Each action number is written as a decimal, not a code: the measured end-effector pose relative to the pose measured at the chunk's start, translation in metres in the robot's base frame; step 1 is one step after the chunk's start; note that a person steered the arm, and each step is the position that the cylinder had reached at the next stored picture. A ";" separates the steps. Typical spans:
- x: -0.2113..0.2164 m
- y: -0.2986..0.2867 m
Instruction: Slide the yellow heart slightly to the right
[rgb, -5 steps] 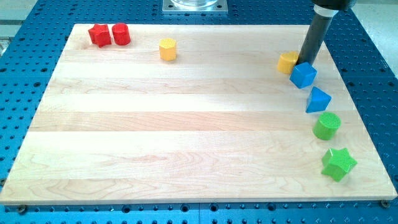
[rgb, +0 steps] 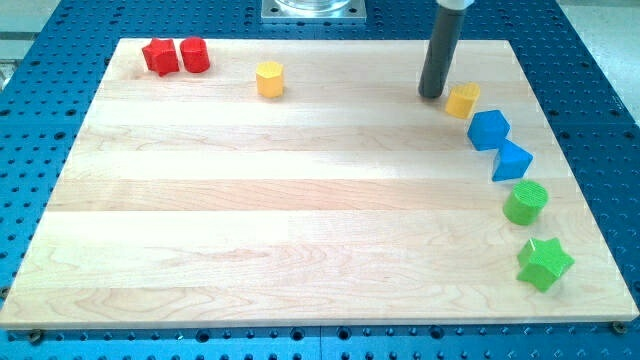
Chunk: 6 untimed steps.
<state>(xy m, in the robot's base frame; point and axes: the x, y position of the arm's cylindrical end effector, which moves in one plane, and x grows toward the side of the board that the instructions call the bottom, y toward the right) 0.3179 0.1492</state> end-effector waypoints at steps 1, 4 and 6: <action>0.012 0.008; 0.038 -0.089; -0.014 -0.320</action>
